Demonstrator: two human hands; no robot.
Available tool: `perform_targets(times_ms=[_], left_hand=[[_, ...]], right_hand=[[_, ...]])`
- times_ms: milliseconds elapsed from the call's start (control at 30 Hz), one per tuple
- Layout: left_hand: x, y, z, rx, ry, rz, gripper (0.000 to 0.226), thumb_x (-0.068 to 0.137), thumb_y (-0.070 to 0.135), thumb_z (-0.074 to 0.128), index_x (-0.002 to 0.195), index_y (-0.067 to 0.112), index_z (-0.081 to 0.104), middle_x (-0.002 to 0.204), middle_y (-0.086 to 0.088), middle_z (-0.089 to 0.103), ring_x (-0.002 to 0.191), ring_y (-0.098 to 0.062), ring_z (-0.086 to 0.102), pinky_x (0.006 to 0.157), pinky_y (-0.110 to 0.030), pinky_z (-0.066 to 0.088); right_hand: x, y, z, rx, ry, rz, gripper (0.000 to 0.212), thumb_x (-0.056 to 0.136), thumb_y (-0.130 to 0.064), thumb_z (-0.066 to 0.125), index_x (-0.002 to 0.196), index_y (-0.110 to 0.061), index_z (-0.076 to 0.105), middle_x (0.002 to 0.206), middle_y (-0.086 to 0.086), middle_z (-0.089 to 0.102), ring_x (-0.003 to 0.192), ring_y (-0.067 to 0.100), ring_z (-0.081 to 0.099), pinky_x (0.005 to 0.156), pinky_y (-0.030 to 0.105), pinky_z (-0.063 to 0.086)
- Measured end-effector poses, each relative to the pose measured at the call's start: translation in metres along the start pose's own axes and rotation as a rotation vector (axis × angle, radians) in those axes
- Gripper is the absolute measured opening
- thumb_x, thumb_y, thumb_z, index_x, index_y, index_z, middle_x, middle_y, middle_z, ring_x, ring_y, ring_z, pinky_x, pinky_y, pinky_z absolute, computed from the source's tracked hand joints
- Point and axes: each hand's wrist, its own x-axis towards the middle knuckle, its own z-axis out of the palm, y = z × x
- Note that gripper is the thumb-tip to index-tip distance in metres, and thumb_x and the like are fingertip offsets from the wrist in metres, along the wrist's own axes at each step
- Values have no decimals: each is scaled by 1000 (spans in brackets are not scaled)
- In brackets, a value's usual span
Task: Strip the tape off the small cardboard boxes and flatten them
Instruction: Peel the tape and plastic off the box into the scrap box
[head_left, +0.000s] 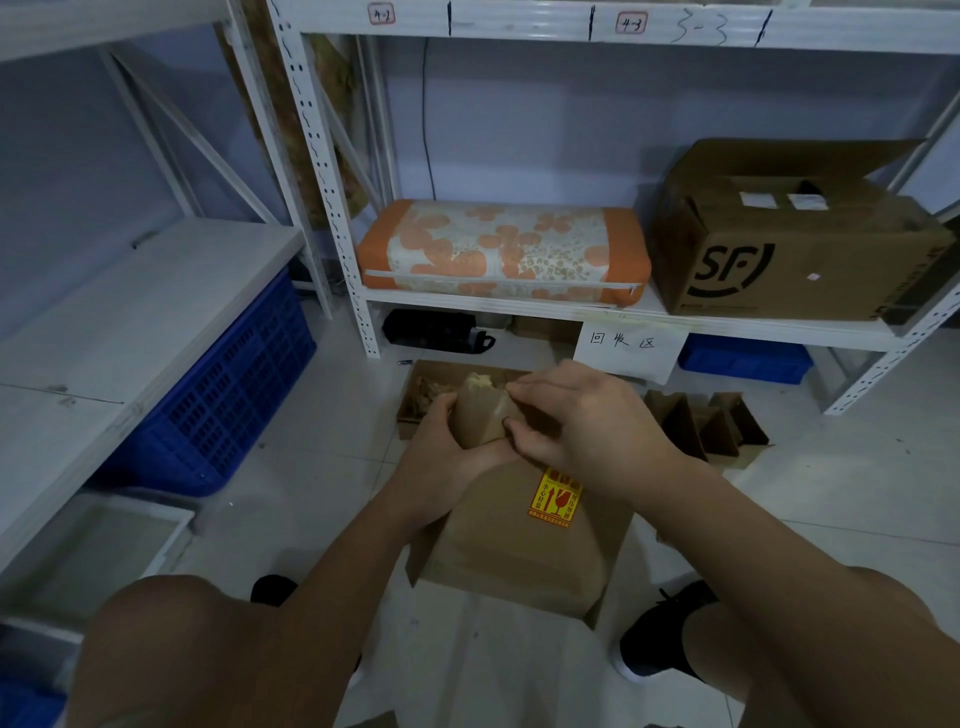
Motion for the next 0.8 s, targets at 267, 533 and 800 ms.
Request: perform_targets(times_ms=[267, 533, 800], left_hand=[[0, 5, 2, 3, -13, -12, 115, 53, 69, 82, 152, 28, 39, 129, 16, 58, 114, -5, 60, 96, -33, 53], [1, 5, 6, 13, -15, -34, 111, 58, 67, 87, 150, 26, 39, 126, 17, 57, 112, -4, 59, 92, -29, 52], [-1, 1, 4, -53, -21, -94, 134, 39, 78, 90, 153, 29, 39, 139, 6, 59, 120, -16, 63, 103, -46, 54]], right_hand=[[-4, 2, 7, -66, 114, -66, 30, 92, -27, 66, 111, -6, 77, 106, 5, 77, 86, 19, 69, 76, 31, 57], [-5, 3, 10, -113, 179, -110, 28, 97, -26, 59, 104, -6, 78, 98, 6, 77, 80, 19, 70, 75, 30, 56], [-4, 12, 7, 36, 63, -87, 28, 95, -25, 63, 112, -8, 77, 106, 4, 77, 92, 20, 70, 79, 35, 60]])
